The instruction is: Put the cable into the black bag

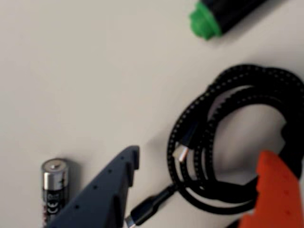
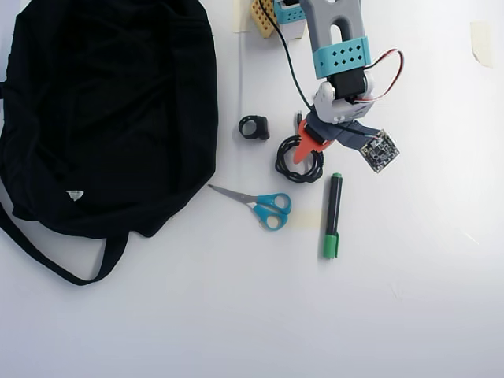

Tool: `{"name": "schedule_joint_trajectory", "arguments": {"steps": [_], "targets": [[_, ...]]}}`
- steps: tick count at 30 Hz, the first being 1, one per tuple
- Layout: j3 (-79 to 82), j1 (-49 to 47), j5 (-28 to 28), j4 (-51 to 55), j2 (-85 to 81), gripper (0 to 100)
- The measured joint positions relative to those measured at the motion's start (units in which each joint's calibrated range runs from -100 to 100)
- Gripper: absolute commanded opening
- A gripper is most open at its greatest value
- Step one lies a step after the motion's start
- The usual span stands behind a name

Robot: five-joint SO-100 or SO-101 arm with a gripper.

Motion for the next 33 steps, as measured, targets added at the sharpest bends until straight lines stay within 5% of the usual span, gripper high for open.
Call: {"name": "schedule_joint_trajectory", "arguments": {"steps": [33], "targets": [[0.2,0.2,0.0,0.0,2.3,30]]}}
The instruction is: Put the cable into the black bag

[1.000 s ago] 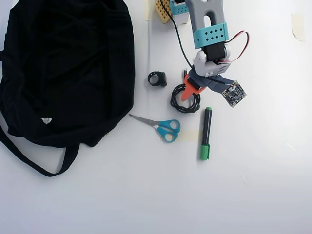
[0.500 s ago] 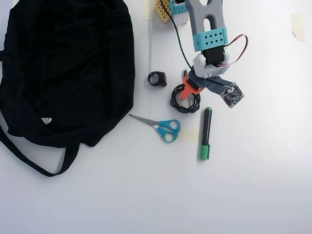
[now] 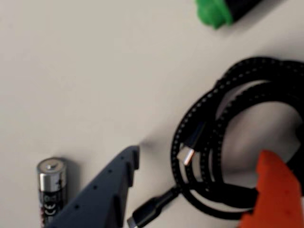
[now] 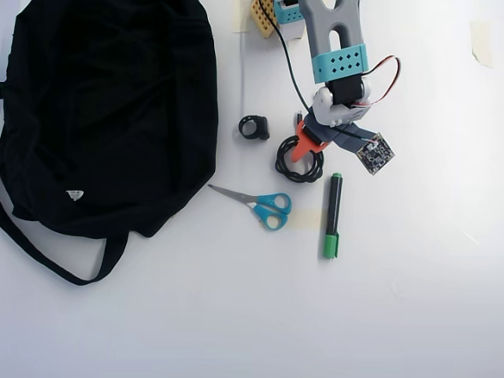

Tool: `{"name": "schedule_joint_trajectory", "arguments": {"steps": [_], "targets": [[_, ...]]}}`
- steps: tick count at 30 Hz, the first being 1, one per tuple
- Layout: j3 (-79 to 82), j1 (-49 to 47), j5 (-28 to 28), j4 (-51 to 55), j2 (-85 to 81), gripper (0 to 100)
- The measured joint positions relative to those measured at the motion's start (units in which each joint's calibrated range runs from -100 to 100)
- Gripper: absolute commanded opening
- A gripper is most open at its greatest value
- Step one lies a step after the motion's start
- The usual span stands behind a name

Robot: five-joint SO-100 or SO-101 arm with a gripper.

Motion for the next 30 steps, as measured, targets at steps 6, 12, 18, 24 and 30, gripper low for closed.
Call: {"name": "schedule_joint_trajectory", "arguments": {"steps": [6,12,18,24,30], "targets": [[0.0,0.0,0.0,0.0,0.0,18],[0.0,0.1,0.0,0.0,0.0,13],[0.0,0.0,0.0,0.0,0.0,8],[0.0,0.0,0.0,0.0,0.0,2],[0.0,0.0,0.0,0.0,0.0,2]]}}
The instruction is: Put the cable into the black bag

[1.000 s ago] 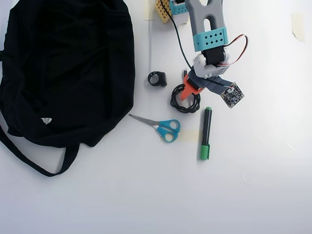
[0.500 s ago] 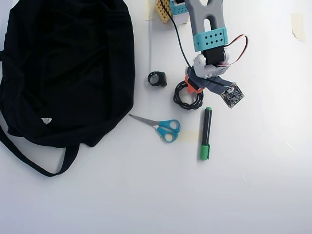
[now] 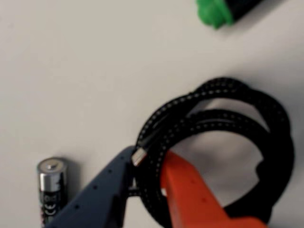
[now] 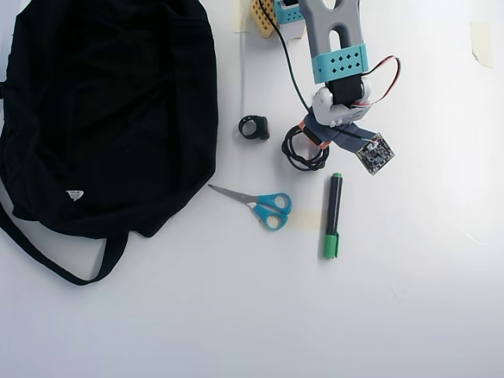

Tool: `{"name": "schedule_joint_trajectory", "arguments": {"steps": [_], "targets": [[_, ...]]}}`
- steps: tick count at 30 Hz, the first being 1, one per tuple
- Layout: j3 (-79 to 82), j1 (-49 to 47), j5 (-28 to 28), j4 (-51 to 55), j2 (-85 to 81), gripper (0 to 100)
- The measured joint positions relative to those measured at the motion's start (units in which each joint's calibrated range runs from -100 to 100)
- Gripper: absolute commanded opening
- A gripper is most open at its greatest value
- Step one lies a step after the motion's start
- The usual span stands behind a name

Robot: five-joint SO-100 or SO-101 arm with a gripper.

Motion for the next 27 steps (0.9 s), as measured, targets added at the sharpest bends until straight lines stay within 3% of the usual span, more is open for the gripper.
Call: {"name": "schedule_joint_trajectory", "arguments": {"steps": [20,27], "targets": [[-0.1,0.0,-0.2,0.0,0.0,2],[-6.2,0.0,-0.4,6.2,0.0,2]]}}
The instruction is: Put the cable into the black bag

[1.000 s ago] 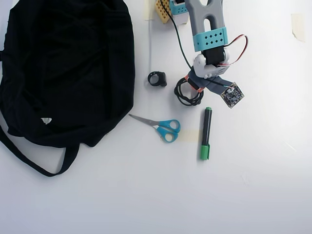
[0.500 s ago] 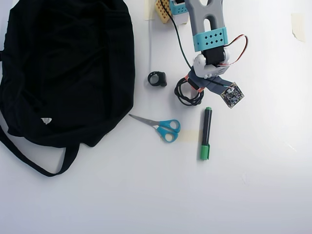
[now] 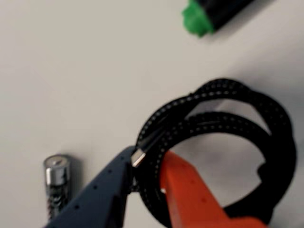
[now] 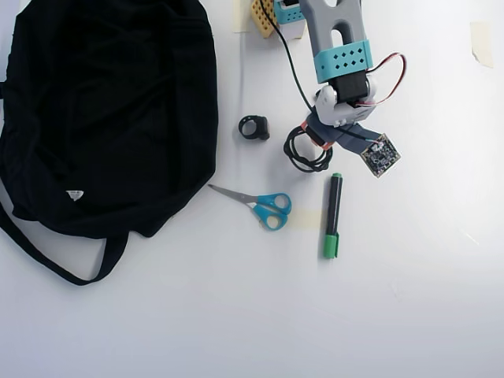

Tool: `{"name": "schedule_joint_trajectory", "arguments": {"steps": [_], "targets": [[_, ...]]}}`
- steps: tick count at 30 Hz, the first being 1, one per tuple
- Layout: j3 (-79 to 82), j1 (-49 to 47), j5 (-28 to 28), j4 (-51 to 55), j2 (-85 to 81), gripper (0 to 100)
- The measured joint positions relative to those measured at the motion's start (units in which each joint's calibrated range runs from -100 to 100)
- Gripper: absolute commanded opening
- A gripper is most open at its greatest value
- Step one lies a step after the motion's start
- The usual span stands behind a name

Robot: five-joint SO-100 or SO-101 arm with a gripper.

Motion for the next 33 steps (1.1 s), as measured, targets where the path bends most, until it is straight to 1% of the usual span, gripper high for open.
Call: {"name": "schedule_joint_trajectory", "arguments": {"steps": [9,13,23,27,33], "targets": [[-9.2,0.0,0.0,8.6,0.0,2],[-14.1,0.0,-1.4,12.3,0.0,2],[-27.2,0.0,-2.1,24.2,0.0,2],[-30.0,0.6,-2.1,25.8,0.0,2],[-30.7,3.4,-5.7,26.4,-3.0,2]]}}
